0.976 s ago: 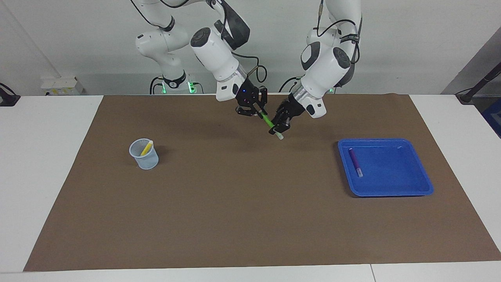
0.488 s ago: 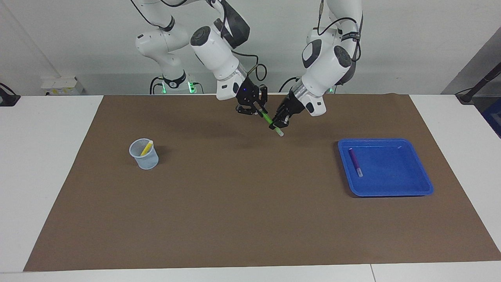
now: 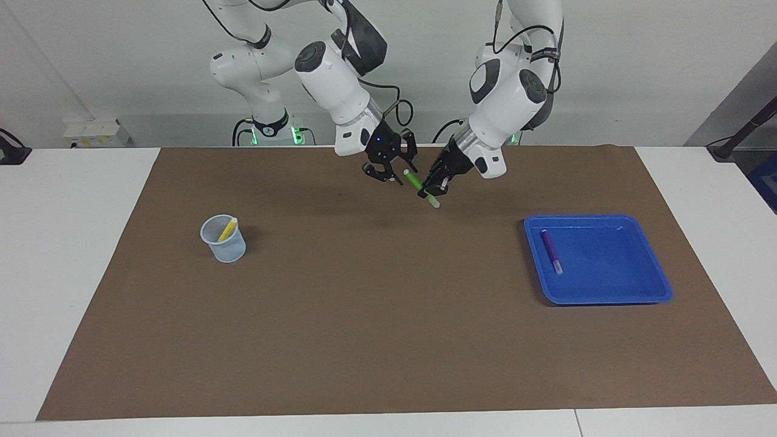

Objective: Right arm passes pens to left for tray arrangement
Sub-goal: 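Close the left gripper on the green pen and open the right gripper, then move the green pen to the tray while the right gripper returns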

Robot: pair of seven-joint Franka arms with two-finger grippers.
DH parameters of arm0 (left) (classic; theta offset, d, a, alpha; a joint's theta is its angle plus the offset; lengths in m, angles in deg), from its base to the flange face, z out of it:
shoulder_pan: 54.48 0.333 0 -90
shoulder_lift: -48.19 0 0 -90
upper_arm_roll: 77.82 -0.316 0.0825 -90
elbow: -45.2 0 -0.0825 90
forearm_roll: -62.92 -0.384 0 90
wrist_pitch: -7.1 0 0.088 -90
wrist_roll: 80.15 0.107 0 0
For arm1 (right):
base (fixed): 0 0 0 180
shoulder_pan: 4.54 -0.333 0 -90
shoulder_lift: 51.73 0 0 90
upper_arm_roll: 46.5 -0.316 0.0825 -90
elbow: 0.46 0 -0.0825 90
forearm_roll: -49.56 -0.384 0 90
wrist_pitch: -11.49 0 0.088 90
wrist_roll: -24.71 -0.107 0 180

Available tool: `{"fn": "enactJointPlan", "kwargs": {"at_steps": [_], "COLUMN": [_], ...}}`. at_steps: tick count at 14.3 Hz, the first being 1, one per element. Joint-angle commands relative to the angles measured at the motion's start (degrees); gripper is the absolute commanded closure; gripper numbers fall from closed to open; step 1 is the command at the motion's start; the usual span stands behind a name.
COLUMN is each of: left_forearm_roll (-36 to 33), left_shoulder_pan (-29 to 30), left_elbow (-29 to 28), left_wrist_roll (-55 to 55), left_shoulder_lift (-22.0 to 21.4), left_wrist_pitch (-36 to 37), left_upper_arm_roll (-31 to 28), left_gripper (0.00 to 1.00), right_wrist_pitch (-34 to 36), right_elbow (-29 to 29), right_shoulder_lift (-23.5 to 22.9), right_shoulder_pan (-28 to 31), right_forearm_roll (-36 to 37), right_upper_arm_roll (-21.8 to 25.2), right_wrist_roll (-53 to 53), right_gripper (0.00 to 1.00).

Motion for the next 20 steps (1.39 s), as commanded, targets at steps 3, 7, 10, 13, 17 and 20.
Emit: {"fn": "enactJointPlan", "kwargs": {"at_steps": [3,7,10,13,17,20], "left_forearm_roll": [0.89,-0.33,-6.66,-14.01,-23.43,-30.03], "left_shoulder_pan": [3.65,9.71,14.72,18.85,25.09,28.78], "left_elbow": [-1.05,-0.87,-0.78,-0.52,0.18,0.53], "left_wrist_roll": [9.05,27.23,39.10,50.79,67.23,77.51], "left_shoulder_lift": [-1.84,-2.90,-3.07,-3.34,-3.34,-3.08], "left_wrist_pitch": [4.59,12.76,17.08,20.15,22.97,22.80], "left_upper_arm_roll": [-0.65,-0.82,-0.82,-0.73,-0.73,-0.73], "left_gripper": [1.00,1.00,1.00,1.00,1.00,1.00], "right_wrist_pitch": [5.14,16.81,22.36,23.35,24.31,24.05], "right_elbow": [-0.05,2.06,2.06,1.27,-0.83,-2.85], "right_shoulder_lift": [0.89,2.20,3.00,3.61,3.96,4.40], "right_shoulder_pan": [4.34,10.66,14.88,19.36,25.87,29.48], "right_forearm_roll": [0.94,13.39,20.62,28.62,30.75,31.98], "right_upper_arm_roll": [-0.01,-0.01,0.08,-0.10,-0.10,-0.10], "right_wrist_roll": [1.04,1.92,6.92,14.20,35.96,42.62], "right_gripper": [0.00,0.00,0.00,0.00,0.00,0.09]}}
